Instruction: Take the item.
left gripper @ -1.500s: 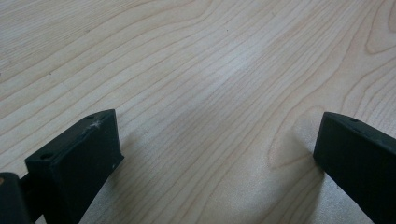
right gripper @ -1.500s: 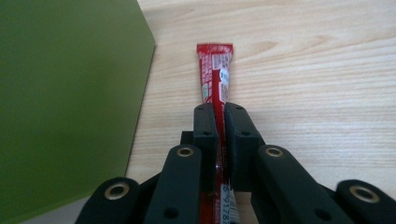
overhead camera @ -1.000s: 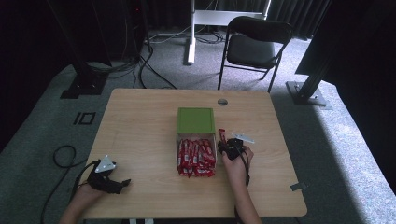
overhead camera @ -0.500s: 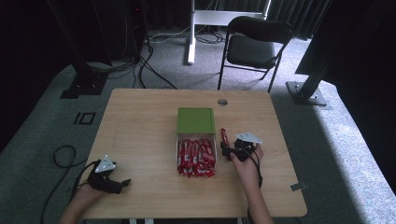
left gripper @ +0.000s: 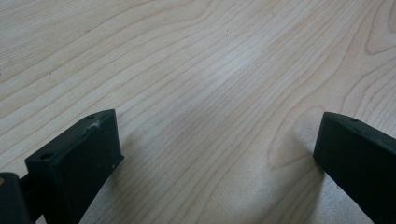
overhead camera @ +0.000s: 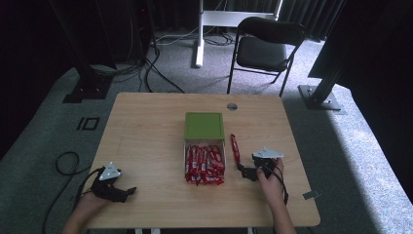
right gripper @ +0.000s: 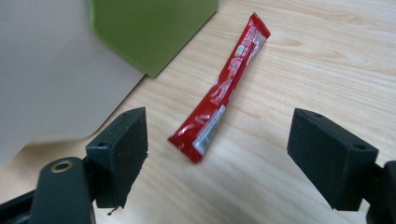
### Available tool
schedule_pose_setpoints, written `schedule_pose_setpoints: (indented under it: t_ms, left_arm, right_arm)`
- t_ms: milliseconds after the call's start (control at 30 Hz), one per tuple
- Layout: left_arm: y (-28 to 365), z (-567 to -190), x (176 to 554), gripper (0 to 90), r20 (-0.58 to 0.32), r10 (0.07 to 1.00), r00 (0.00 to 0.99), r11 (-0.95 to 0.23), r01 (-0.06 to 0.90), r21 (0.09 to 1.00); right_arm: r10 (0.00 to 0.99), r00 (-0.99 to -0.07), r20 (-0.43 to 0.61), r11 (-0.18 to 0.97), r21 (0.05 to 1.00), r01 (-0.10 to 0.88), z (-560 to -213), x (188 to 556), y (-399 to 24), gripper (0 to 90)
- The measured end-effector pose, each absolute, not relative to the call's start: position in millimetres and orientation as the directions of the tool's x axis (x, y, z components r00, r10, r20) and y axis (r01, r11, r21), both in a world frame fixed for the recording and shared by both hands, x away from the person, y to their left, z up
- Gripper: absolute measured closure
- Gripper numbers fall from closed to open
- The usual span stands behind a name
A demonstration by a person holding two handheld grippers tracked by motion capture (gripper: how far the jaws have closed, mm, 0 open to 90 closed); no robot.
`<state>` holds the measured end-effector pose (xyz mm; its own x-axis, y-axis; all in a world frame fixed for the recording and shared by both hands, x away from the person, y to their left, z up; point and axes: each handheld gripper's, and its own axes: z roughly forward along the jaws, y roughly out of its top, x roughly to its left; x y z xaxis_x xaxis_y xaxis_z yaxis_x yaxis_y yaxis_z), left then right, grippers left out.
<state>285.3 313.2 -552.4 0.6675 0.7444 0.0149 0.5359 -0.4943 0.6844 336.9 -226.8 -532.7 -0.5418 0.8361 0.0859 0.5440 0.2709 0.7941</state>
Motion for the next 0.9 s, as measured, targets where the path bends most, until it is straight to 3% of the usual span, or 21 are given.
schedule_pose_setpoints:
  t_ms: [467, 900]
  left_arm:
    - [313.2, -552.5, 285.3, 1.6, 0.014, 0.744, 0.668, -0.494, 0.536, 0.685]
    - [313.2, -552.5, 285.3, 1.6, 0.013, 0.745, 0.667, -0.493, 0.537, 0.685]
  right_arm:
    - [0.757, -0.647, 0.088, 0.346, 0.787, 0.511, -542.8, 316.3, -270.7, 20.2]
    - [0.696, -0.714, 0.073, 0.399, 0.787, 0.470, -546.7, 303.7, -286.1, 20.1]
